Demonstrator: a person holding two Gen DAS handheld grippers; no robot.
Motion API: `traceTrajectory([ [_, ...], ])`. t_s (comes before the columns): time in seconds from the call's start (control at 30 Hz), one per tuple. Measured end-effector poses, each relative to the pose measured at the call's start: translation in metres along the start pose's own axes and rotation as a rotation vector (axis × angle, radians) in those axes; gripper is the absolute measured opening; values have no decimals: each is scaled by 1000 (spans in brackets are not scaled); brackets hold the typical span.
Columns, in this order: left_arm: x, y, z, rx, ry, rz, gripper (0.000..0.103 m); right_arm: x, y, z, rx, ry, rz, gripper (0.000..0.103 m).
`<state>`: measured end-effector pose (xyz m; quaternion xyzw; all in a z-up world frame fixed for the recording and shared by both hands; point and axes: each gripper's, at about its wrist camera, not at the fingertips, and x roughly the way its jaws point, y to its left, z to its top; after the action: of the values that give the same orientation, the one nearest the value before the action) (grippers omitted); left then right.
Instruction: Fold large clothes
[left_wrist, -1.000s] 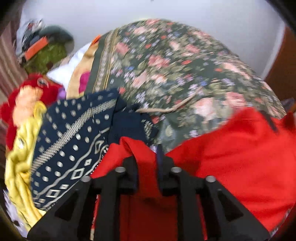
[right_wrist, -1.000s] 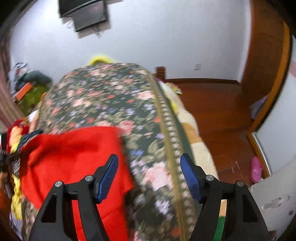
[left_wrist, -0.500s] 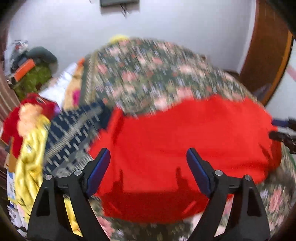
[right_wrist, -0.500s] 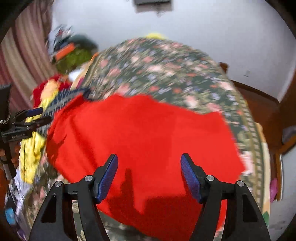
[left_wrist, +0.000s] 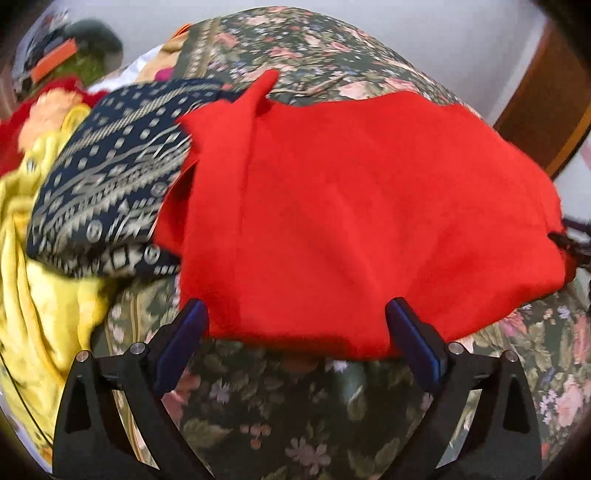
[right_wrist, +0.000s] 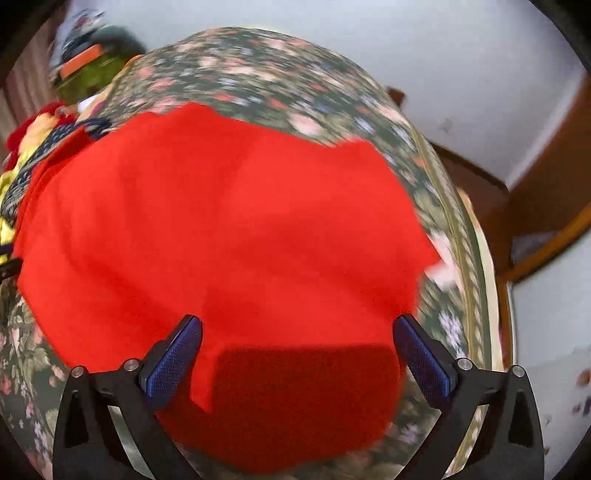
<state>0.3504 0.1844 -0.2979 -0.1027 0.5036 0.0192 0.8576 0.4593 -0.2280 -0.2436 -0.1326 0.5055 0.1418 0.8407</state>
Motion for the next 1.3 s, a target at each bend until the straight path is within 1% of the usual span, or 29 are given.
traceTrajectory([
  [0.03,-1,4,-3,-14,5,14,99,1,-11,-5,37,17,7,103],
  [0.07,-3,8,-7,-21,4,47,99,2,-23,-12,71,38,-4,103],
  [0.13,-5,16,-16,-14,10,138,99,1,-42,-25,115,54,1,103],
  [0.17,-3,21,-22,-7,26,188,99,0,-49,-29,137,57,18,103],
  [0.2,0,27,-29,-8,48,220,98,-1,-57,-34,164,66,27,103],
  [0.27,1,38,-41,-34,90,244,98,-4,-72,-44,216,80,58,103],
  [0.3,-1,43,-46,-54,94,233,98,-7,-78,-48,240,86,70,103],
  [0.37,-9,53,-53,-111,95,199,98,-11,-82,-52,268,94,78,103],
  [0.47,-26,59,-55,-173,59,139,98,-21,-84,-50,292,83,60,103],
  [0.57,-40,58,-50,-228,16,32,98,-36,-80,-41,305,35,50,103],
  [0.6,-43,56,-48,-258,4,-32,98,-42,-79,-38,310,17,58,103],
  [0.63,-44,55,-45,-280,-2,-78,98,-47,-76,-34,317,-3,71,103],
  [0.7,-40,53,-42,-353,-7,-208,98,-57,-69,-27,329,-37,108,103],
  [0.8,-21,49,-34,-459,4,-333,98,-60,-57,-15,328,-53,151,103],
  [0.9,7,50,-33,-579,37,-461,98,-59,-41,-6,306,-56,178,103],
  [0.97,14,49,-33,-623,15,-486,98,-57,-33,-3,291,-54,185,103],
  [1.07,23,50,-20,-641,-27,-508,97,-50,-20,4,265,-48,193,103],
  [1.13,33,49,-6,-645,-47,-511,88,-43,-11,10,247,-39,200,103],
  [1.27,51,46,19,-653,-89,-537,76,-33,8,20,207,-26,207,103],
  [1.3,56,46,26,-648,-96,-529,67,-32,13,22,194,-24,208,103],
])
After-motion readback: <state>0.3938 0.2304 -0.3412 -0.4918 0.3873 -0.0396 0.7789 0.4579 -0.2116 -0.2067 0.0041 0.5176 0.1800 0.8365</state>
